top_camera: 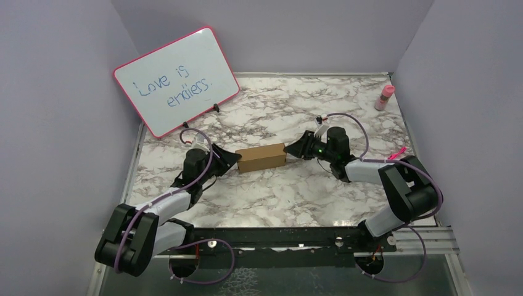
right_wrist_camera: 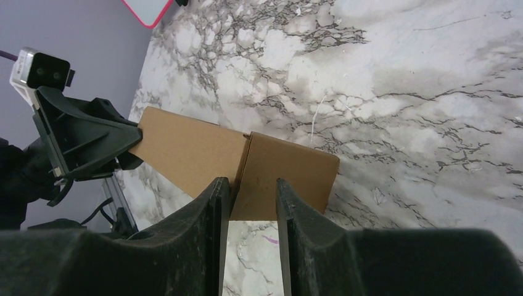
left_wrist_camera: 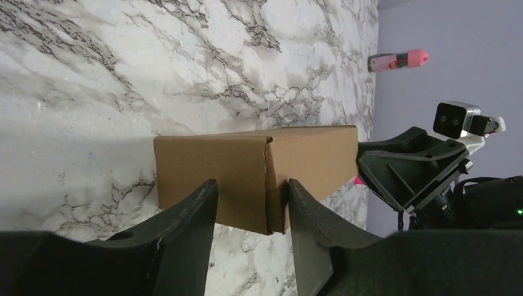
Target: Fold the paper box
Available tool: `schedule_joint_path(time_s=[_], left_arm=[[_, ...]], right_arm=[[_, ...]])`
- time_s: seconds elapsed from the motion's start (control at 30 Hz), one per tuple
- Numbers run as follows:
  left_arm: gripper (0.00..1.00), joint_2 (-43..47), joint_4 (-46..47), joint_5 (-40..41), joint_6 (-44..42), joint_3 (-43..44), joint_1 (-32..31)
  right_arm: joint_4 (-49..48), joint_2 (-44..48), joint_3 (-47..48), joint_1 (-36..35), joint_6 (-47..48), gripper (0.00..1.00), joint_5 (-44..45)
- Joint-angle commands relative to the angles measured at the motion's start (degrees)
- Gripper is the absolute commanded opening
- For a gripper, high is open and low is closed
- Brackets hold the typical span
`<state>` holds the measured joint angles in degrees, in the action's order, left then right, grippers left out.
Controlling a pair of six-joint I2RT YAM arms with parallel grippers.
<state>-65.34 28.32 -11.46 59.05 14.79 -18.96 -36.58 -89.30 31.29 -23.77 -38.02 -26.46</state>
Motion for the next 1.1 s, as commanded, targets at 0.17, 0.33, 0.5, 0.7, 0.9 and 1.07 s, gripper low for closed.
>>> schedule_joint_path(time_s=[0.17, 0.33, 0.5, 0.7, 0.9, 1.07], left_arm=[[0.46, -2.50, -2.32, -5.73, 3.31, -6.02, 5.15], [0.36, -4.83, 2.40, -7.46, 6.56, -9.59, 6.32], [0.22, -9.18, 3.59, -6.97, 4.72, -9.99, 6.33], [0.12, -17.67, 7.55, -9.82, 0.89, -7.67, 6.26], [0.05, -22.04, 13.57, -11.54, 0.53, -4.77, 4.65], [0.16, -19.66, 14.74, -11.61, 1.11, -4.17, 4.84]], right_arm=[[10.01, -4.64, -3.30, 0.10, 3.91, 0.34, 1.43], [10.06, -4.41, -3.25, 0.12, 3.75, 0.34, 1.51], [10.46, -3.98, -2.69, 0.13, 3.65, 0.34, 1.43], [11.09, -2.70, -1.83, 0.08, 3.84, 0.34, 1.77], [11.23, -2.83, -0.60, 0.49, 3.62, 0.34, 0.93], [12.25, -1.74, 0.53, 1.09, 3.97, 0.33, 1.14]])
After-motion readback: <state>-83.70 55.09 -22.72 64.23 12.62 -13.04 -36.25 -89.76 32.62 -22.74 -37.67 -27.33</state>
